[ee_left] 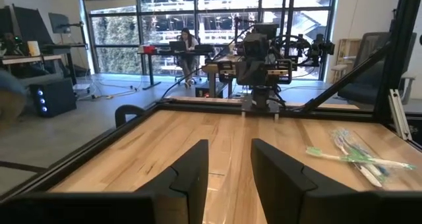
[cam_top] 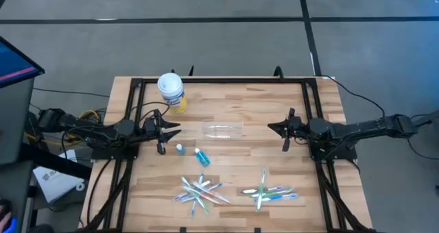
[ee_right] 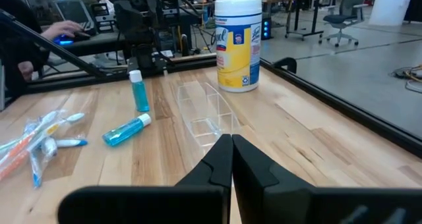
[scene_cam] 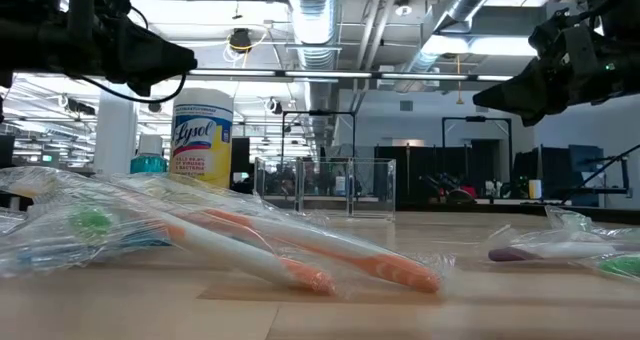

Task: Pick & Place toothbrushing station
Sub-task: Put the top right green toothbrush into the transparent organizer

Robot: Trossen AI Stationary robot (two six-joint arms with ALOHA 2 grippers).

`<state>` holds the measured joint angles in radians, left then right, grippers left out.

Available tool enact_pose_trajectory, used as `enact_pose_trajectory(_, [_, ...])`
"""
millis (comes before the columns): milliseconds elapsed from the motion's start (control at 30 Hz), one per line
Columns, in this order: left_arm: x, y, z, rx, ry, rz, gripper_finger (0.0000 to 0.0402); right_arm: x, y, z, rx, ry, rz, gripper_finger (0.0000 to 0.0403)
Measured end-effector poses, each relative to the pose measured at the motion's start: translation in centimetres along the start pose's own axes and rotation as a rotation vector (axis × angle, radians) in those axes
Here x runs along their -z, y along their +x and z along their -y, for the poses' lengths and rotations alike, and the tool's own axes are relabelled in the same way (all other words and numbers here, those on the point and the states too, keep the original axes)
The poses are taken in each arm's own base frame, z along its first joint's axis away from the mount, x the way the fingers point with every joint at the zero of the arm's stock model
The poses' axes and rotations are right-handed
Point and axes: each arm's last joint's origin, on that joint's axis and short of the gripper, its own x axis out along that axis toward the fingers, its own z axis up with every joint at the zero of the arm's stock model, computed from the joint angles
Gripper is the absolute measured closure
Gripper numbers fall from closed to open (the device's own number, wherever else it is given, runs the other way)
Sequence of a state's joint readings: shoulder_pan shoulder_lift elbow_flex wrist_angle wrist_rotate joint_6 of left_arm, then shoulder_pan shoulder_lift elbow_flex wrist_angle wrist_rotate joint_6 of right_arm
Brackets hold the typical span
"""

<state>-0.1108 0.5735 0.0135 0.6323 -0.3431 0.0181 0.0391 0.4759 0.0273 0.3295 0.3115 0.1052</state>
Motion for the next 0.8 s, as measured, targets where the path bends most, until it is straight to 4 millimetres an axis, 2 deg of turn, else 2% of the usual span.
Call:
enact_pose_trajectory(400, [-0.2, 0.0, 0.0, 0.000, -0.047, 0.015, 0.0293, 0.0, 0.0, 0.0, -0.004, 0.051, -0.001, 0.0402])
enact_pose_trajectory(467, [-0.5, 0.1, 0.0, 0.007, -0.081, 0.036, 0.0293, -0.7, 0.1, -0.3, -0.060, 0.033, 0.009, 0.0402])
enact_pose_trajectory(567, [-1.5, 0.4, 0.2, 0.044, -0.063, 0.057, 0.0293, -2.8, 0.0, -0.8, -0.183, 0.015, 0.029, 0.0402])
enact_pose_trajectory(700, [-2.5, 0.9, 0.5, 0.080, -0.030, 0.075, 0.0293, -4.0, 0.3, -1.2, -0.221, 0.002, -0.166, 0.0402])
enact_pose_trajectory(800, [-2.4, 1.0, 0.6, 0.089, -0.042, 0.058, 0.0293, -4.3, 0.6, -1.5, -0.253, 0.052, -0.290, 0.0402])
